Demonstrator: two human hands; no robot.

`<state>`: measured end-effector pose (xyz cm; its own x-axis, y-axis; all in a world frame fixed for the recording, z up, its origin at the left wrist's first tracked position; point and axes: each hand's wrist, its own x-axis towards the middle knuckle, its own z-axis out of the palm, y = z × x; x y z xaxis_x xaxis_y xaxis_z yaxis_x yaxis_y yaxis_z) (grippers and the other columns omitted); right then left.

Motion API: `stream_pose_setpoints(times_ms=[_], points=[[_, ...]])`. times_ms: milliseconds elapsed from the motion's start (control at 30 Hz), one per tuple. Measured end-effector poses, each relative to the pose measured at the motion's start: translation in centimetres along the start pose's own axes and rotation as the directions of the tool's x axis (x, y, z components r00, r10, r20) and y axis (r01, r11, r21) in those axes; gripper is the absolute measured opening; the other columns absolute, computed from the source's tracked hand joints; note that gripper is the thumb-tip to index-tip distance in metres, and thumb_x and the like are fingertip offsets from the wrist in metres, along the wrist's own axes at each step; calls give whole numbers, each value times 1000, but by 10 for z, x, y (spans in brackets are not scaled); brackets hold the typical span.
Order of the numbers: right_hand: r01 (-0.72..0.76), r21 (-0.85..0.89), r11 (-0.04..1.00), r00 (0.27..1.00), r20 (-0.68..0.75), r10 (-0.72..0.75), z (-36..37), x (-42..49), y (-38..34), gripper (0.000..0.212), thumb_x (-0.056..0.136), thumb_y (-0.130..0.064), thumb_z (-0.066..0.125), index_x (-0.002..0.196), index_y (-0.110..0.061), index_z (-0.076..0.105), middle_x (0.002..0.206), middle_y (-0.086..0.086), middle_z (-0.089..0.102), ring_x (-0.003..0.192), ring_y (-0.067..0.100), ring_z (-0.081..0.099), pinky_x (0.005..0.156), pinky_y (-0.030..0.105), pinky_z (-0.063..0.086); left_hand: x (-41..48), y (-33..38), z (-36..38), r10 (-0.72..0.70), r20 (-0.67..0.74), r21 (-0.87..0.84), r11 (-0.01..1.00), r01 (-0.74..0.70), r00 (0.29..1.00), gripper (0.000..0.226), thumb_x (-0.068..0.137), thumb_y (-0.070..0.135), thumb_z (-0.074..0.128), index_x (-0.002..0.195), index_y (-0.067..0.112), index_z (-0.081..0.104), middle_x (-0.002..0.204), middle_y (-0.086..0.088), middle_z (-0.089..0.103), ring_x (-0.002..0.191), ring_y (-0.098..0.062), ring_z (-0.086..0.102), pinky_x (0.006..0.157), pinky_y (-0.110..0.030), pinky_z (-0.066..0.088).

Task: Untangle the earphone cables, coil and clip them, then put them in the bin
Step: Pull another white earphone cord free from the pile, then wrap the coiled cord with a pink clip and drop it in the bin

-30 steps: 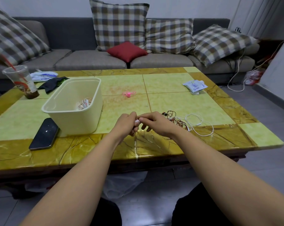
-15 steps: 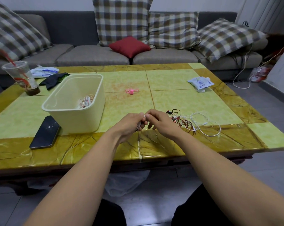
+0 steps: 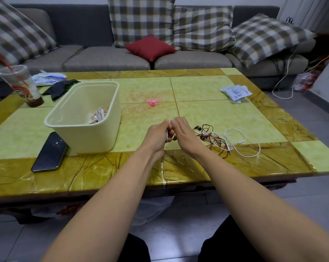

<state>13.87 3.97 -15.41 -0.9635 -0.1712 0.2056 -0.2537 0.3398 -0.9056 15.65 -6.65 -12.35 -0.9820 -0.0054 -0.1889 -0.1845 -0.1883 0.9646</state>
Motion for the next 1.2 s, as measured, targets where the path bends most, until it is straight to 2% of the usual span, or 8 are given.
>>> stream_pose_setpoints(times_ms=[267,400,500,633,733,800,1067,1200], points=[[168,-194,966,986,55,-160,1,8,0,32,107,-20,30,82,-30,47,89,-3,40,85,-4,40,79,10,33,-7,4,2,45,-254,-44,997,-57,966,36,87,6,54,51,10,52,45,2,51,41,-10,41,46,-20,36],[183,-197,963,983,28,-181,0,11,1,30,107,-19,32,86,-20,52,86,-6,39,82,0,42,77,15,36,-3,-2,5,240,-267,285,945,-161,934,47,98,23,48,52,20,49,60,2,53,73,-15,46,72,-29,36],[140,-208,968,990,16,-140,-4,13,7,28,107,-22,33,89,-16,54,91,3,42,77,8,45,75,28,40,11,-9,-3,180,-208,467,882,-64,961,42,99,44,41,64,25,55,89,-2,59,109,-21,40,95,-37,34],[-41,48,998,996,80,37,-8,11,-1,36,107,-28,35,84,-11,57,88,11,48,80,17,45,72,28,40,15,-9,-12,108,-33,235,967,-98,994,41,105,33,38,69,17,52,80,1,58,84,-11,52,76,-18,38],[-168,170,971,971,199,133,-12,10,-1,45,106,-37,34,96,-2,60,92,7,55,84,13,50,77,19,46,20,-8,-21,81,41,235,968,-88,996,41,105,33,40,71,15,55,81,0,64,78,-6,56,75,-16,35],[-190,188,964,958,249,140,-12,12,4,42,106,-39,34,95,-9,61,91,2,58,86,14,52,86,29,47,20,-6,-26,60,78,272,959,-79,995,41,105,32,39,72,15,55,73,4,61,62,3,53,72,-19,34],[-33,-69,997,963,263,50,-11,36,7,32,105,-27,41,83,-11,57,86,0,45,78,9,45,75,23,37,48,2,-47,-329,191,161,940,301,925,57,102,45,26,72,15,64,45,4,43,49,-13,34,58,-31,24],[-44,-46,998,947,315,57,-10,62,12,31,105,-28,42,81,-19,59,86,-1,47,77,7,44,75,25,40,66,9,-44,-317,223,211,939,272,922,46,105,39,34,64,21,46,44,8,28,49,-11,26,60,-31,23]])
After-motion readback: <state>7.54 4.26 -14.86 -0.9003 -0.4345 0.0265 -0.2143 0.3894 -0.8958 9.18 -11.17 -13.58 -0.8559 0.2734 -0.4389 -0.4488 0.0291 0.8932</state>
